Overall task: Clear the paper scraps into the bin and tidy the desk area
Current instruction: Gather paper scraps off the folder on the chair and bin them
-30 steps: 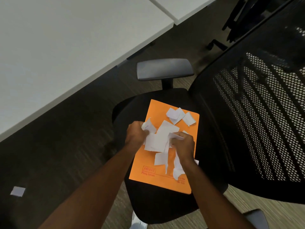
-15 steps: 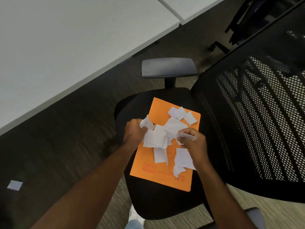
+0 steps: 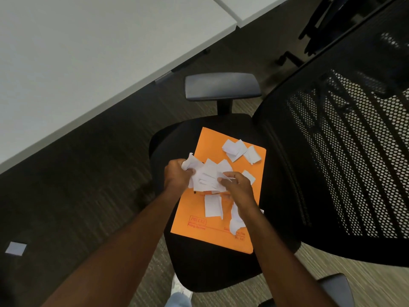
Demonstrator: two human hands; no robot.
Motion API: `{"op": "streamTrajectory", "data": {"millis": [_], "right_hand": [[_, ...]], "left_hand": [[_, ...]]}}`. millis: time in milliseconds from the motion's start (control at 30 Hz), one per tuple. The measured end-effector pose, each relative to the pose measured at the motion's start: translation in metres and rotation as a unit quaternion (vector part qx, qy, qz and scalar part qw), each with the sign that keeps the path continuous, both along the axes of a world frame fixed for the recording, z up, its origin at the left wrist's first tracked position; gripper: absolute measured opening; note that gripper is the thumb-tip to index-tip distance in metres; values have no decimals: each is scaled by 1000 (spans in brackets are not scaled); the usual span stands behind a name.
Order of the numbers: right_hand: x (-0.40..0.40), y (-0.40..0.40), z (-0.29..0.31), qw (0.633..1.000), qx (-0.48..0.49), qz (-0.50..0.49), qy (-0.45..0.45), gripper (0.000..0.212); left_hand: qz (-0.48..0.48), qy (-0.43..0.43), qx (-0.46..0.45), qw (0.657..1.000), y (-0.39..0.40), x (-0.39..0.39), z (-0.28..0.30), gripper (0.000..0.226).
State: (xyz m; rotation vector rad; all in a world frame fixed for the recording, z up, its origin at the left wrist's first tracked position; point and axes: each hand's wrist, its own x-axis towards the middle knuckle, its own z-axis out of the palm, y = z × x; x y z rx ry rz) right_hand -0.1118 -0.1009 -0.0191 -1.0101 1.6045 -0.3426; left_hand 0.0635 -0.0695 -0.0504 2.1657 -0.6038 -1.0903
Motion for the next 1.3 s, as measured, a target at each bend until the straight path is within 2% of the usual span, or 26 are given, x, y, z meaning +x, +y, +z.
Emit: {"op": "streamTrajectory", "data": {"millis": [67,167,267,400,633,733,867,933,1133,1200,1300], "right_hand": [[4,-2,-4,998,19,-53,-16,27],[9,-4,-9,994,30,-97,-28,36],[15,-3,-13,994,39,-101,-14,46],[19,-1,-17,993,39,-107,4,45],[14,2,-13,982,13,-190,5,46],[12,0,-7,983,-2,-182,26,50],[8,-6,0,982,-23,-182,40,40],[4,-7,2,982,-13,-184,41,42],[-24,-7,23,980,-32,-196,3,35],[-36,-6,37,987,-10,-161,4,40],[-43,7,55,996,81,-48,2,55]], "left_hand": [[-4,9,1,1000,0,-2,0,32],[-13,16,-1,1000,-1,-5,1,29],[-32,22,-2,999,0,-9,1,27],[-49,19,-2,999,1,-12,2,29],[-43,-1,-5,999,7,-4,3,32],[-38,-3,-12,999,6,-4,4,32],[-35,-11,-19,999,6,-4,5,28],[-33,-12,-17,999,8,-1,5,27],[-29,-23,-7,999,18,16,3,26],[-26,-21,1,999,21,21,3,28],[-32,-16,18,999,23,25,2,32]]}}
